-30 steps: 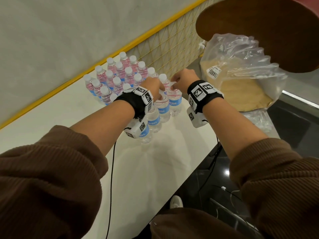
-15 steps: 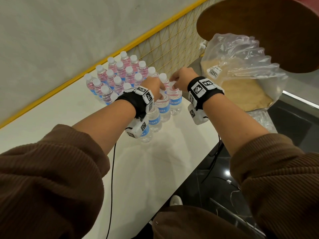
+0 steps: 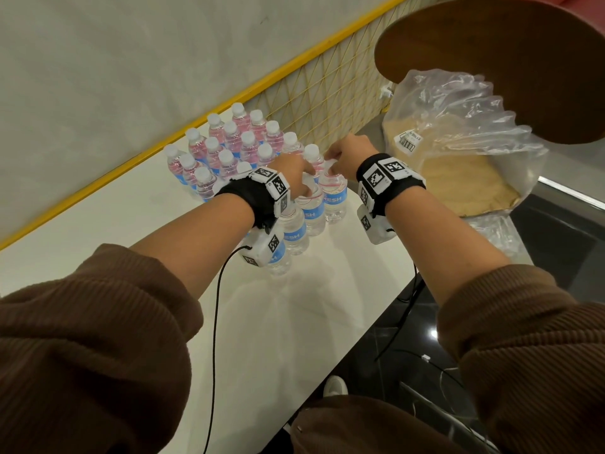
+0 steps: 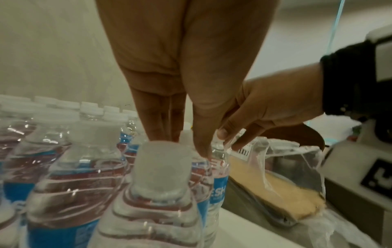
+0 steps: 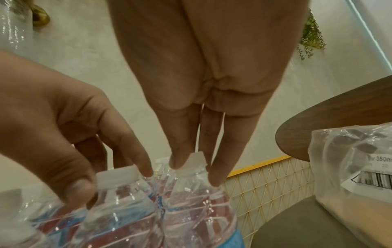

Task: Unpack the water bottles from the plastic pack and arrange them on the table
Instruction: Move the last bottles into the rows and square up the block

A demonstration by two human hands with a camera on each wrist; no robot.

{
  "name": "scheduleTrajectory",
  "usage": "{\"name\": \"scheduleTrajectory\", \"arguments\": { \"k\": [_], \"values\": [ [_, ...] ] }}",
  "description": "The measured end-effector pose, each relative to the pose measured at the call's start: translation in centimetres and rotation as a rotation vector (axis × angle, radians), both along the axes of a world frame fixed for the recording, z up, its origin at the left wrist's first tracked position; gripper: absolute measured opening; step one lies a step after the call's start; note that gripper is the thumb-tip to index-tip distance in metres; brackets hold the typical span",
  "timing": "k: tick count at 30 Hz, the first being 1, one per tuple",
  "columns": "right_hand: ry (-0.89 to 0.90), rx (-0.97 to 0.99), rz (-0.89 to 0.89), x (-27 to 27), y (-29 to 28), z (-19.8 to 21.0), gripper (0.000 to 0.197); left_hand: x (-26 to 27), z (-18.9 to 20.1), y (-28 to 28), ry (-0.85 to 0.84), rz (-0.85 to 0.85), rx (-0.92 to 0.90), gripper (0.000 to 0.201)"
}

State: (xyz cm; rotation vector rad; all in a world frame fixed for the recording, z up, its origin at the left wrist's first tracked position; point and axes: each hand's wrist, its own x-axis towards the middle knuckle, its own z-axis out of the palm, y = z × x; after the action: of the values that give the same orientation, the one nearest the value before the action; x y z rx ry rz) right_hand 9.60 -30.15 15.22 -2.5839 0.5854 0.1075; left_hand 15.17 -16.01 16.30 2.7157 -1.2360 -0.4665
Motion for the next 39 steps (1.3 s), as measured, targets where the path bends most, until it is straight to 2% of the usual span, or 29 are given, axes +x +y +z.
{"name": "scheduleTrajectory", "arguments": {
  "k": [3,6,10,12,15,17,20,22,23,26,29,33,37,39],
  "values": [
    [-0.084,0.120,-0.075,-0.7,-0.1,-1.3,0.048,-0.1,0.5,1.9,0.095,0.068,-0.150,0.060],
    [-0.235,0.474,-0.301,-2.8,0.1,-4.8,0.068,-0.1,0.3,5.5,0.094,0.164,-0.389,0.064],
    [-0.155,0.795,-0.460,-5.6,2.2,-9.3,0.093,-1.0,-3.3,10.5,0.048,0.385,-0.614,0.076],
    [-0.133,0.843,-0.485,-6.1,3.4,-10.8,0.101,-1.5,-5.9,12.3,0.082,0.590,-0.777,0.070],
    [-0.077,0.798,-0.521,-5.7,5.3,-12.0,0.097,-2.1,-9.0,13.8,0.205,0.891,-0.882,0.058],
    [-0.001,0.797,-0.501,-5.2,6.5,-12.3,0.076,-2.4,-10.8,14.4,0.314,0.968,-0.810,0.062],
    [0.103,0.803,-0.380,-4.9,8.4,-12.1,0.042,-3.0,-13.0,14.2,0.471,0.965,-0.554,0.081],
    [0.112,0.751,-0.334,-4.7,9.6,-12.2,0.034,-3.6,-13.8,13.8,0.578,0.945,-0.383,0.097],
    [0.109,0.721,-0.328,-4.6,10.0,-12.3,0.035,-3.9,-13.9,13.5,0.623,0.939,-0.350,0.096],
    [0.086,0.665,-0.343,-4.2,10.6,-12.5,0.043,-4.3,-14.3,12.8,0.685,0.913,-0.399,0.074],
    [0.087,0.658,-0.358,-4.2,10.7,-12.6,0.057,-4.6,-14.2,12.5,0.637,0.857,-0.419,0.056],
    [0.098,0.668,-0.359,-4.4,10.7,-12.7,0.064,-5.0,-14.2,12.5,0.646,0.871,-0.459,0.071],
    [0.055,0.810,-0.464,-4.7,10.3,-12.2,0.075,-5.5,-13.9,12.5,0.559,0.909,-0.608,0.111],
    [0.000,0.812,-0.495,-4.6,10.1,-12.0,0.086,-5.6,-13.8,12.4,0.533,0.879,-0.719,0.124]
  ]
}}
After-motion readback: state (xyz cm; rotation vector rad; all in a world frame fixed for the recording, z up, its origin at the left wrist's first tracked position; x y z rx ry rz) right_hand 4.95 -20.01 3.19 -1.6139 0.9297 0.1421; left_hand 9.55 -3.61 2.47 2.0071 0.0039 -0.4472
